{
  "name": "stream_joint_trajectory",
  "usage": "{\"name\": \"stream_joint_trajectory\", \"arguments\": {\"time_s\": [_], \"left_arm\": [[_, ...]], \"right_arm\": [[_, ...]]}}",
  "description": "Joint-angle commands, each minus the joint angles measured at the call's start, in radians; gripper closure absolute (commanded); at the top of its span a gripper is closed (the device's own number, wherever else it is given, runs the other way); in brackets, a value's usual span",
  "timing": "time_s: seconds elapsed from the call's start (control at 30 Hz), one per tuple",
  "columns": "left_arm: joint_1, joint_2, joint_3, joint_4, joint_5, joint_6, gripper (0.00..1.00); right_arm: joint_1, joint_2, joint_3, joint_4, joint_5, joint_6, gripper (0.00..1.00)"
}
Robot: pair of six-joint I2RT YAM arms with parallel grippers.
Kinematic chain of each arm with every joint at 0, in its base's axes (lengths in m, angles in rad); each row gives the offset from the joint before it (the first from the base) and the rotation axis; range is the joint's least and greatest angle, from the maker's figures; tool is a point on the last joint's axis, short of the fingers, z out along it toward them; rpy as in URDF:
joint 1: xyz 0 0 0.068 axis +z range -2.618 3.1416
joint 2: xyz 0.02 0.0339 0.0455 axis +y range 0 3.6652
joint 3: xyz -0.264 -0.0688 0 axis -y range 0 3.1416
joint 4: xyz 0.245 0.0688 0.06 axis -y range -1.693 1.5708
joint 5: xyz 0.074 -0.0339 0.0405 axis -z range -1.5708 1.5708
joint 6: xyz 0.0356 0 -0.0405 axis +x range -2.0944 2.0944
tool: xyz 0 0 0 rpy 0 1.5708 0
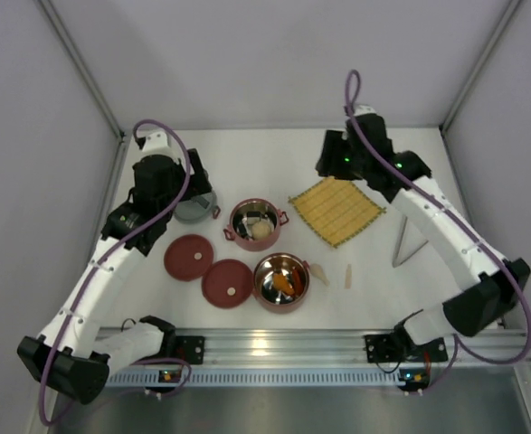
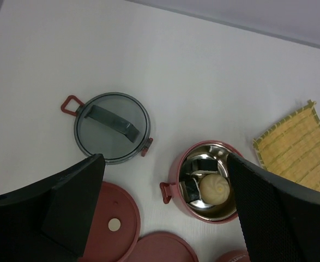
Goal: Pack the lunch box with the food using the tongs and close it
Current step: Pick up the box lid from the center of the board.
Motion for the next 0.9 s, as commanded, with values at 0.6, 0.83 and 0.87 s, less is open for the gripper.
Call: {"name": "stream_joint_trajectory", "arguments": {"time_s": [0.6,0.83,0.87], "left_arm": [[0.024,-0.070,0.410,-0.107,-0.126,-0.004,0.01],[0.025,-0.080,0.399,-0.118,-0.123,0.013,0.01],[0.024,-0.081,0.394,-0.118,-0.124,0.014,0.01]], "right_arm": [[0.575,0.915,0.806,-0.115,-0.169,0.086,0.68],[0.623,0.990,0.796,-0.116,-0.094,0.098,0.67],[0.626,0.992,0.789,-0.112,-0.088,0.102,0.67]]}}
